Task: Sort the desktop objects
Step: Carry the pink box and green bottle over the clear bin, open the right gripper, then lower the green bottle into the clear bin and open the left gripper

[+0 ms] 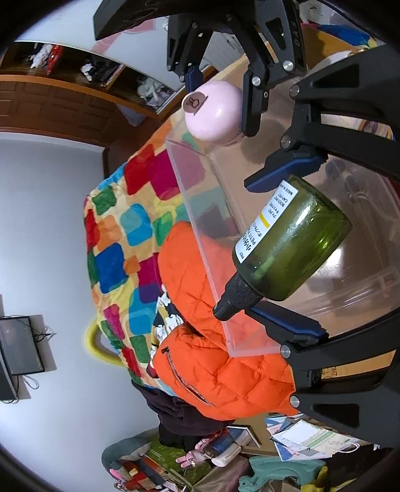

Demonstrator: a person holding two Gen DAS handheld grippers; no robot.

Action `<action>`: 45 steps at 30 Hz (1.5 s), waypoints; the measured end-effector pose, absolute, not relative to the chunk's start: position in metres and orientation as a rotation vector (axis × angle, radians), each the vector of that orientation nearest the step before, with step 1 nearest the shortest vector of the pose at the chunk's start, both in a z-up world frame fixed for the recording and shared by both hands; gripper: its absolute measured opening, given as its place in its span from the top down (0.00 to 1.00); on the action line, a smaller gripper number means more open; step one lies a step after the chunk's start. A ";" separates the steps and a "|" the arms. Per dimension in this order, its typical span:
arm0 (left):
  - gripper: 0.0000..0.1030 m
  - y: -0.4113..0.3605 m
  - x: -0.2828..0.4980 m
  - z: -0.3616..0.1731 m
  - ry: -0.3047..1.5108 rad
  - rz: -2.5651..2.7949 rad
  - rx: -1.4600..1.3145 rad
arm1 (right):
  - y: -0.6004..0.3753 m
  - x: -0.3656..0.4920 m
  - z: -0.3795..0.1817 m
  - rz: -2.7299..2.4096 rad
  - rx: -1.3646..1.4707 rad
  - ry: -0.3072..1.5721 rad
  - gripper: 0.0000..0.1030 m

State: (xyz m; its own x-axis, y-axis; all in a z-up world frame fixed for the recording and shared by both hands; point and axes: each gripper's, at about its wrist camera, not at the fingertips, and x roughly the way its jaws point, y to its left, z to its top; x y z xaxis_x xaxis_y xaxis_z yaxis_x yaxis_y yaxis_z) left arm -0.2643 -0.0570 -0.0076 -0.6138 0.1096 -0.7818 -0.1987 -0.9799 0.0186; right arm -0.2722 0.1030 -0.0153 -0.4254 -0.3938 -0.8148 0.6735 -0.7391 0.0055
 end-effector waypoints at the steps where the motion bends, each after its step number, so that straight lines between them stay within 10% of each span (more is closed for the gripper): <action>1: 0.30 -0.057 -0.266 -0.009 0.162 2.668 -1.295 | 0.100 -0.274 -0.018 -2.166 1.132 0.446 0.42; 45: 0.22 -0.038 -0.277 -0.037 0.438 2.501 -1.528 | 0.075 -0.264 -0.027 -2.089 1.208 0.743 0.40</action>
State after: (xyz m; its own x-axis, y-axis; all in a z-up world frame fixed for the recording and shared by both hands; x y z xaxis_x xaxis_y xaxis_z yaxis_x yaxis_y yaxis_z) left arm -0.2774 -0.0376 -0.0368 -0.4568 -0.0020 -0.8896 -0.3006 -0.9408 0.1564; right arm -0.2636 0.0753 -0.0265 -0.4006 -0.2226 -0.8888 0.7339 -0.6586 -0.1658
